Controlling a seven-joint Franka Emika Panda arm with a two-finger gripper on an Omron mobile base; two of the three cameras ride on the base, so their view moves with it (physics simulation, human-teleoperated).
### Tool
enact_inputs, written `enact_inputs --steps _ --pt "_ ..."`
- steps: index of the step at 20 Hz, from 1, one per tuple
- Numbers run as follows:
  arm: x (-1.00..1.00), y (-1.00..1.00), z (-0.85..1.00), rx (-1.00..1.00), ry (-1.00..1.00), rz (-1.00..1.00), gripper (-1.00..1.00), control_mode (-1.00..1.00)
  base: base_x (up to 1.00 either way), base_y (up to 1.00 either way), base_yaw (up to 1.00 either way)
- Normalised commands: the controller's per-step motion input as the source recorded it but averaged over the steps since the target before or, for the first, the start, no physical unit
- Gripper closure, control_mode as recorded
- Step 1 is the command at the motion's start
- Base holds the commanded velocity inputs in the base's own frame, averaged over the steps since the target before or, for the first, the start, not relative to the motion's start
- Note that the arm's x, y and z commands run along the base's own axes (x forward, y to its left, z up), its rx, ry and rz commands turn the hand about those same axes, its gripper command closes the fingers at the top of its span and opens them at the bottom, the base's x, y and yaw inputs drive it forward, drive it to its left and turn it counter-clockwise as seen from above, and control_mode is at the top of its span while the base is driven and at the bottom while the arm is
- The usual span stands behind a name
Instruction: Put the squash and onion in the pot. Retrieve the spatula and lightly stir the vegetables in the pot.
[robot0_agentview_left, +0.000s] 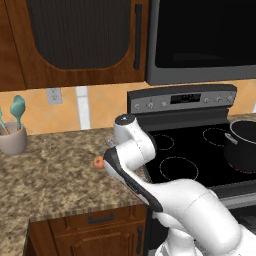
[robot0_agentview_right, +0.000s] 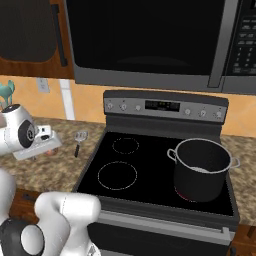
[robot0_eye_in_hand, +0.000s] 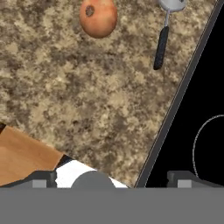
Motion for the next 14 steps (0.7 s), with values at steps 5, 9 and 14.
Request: enact_inputs --steps 5,9,14 --pt "0.63 0.91 -0.27 0.02 0.0 0.0 -1.0 -1.0 0.0 0.0 0.0" --pt "0.66 0.66 -0.31 0.01 0.0 0.0 -1.0 -1.0 0.0 0.0 0.0" --pt "0.51 0.38 -0.42 0.0 0.0 -0.01 -1.0 -1.0 0.0 0.0 0.0"
